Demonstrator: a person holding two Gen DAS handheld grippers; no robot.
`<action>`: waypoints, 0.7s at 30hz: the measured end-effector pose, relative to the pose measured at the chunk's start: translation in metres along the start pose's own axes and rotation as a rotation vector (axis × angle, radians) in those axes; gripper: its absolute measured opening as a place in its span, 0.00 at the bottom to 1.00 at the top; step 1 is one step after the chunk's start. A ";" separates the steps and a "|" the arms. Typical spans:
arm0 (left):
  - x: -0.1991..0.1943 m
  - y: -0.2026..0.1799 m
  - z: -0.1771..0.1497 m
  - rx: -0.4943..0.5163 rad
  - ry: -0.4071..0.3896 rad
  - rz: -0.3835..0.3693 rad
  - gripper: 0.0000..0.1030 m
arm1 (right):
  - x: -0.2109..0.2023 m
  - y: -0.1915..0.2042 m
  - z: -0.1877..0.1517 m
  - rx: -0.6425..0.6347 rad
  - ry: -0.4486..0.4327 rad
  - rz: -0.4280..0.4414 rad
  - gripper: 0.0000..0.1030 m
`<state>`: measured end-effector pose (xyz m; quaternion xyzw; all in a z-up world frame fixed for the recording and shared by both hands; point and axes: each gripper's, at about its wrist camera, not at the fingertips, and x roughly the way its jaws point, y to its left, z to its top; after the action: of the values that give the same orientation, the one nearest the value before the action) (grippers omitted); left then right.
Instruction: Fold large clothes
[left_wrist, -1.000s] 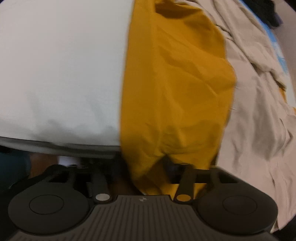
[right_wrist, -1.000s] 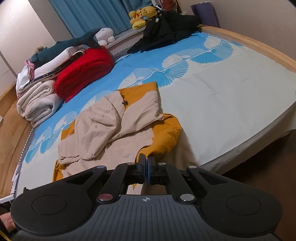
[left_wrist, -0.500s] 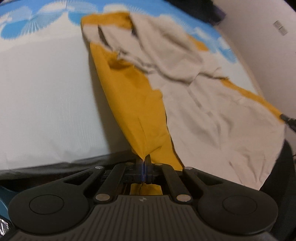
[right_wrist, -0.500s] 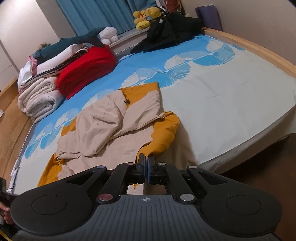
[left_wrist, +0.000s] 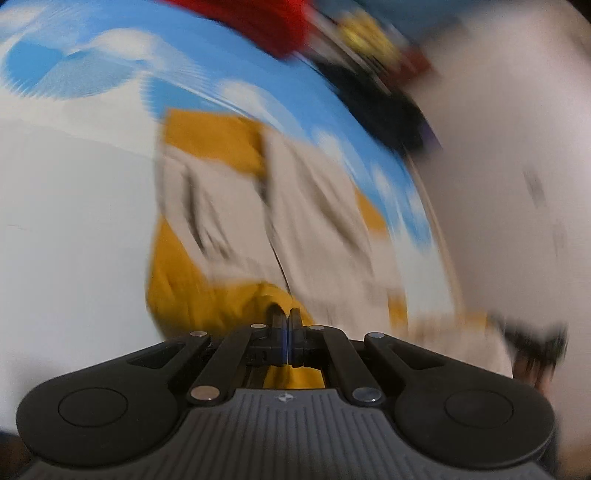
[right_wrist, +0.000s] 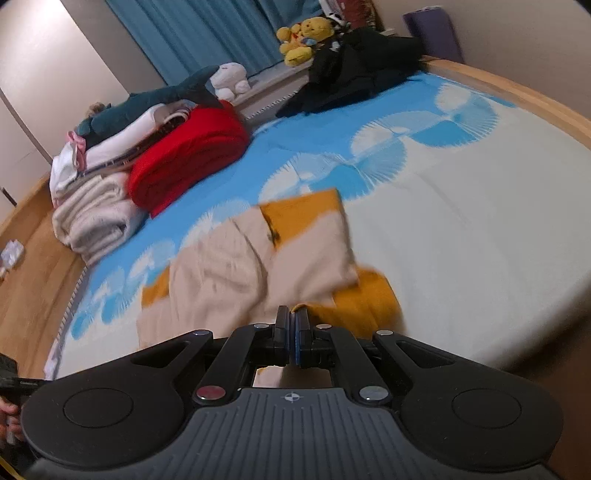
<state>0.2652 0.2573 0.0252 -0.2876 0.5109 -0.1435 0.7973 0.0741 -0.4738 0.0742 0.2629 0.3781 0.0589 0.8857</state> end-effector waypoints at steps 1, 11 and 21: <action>0.011 0.012 0.013 -0.095 -0.031 0.025 0.00 | 0.021 -0.003 0.020 0.033 -0.004 0.016 0.02; 0.020 0.022 0.065 -0.273 -0.284 0.221 0.38 | 0.147 -0.010 0.088 0.056 -0.308 -0.134 0.41; 0.043 -0.013 0.045 0.077 -0.162 0.380 0.61 | 0.166 -0.008 0.067 -0.113 -0.240 -0.188 0.53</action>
<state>0.3254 0.2384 0.0159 -0.1659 0.4845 0.0134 0.8588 0.2375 -0.4589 0.0026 0.1814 0.2886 -0.0351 0.9394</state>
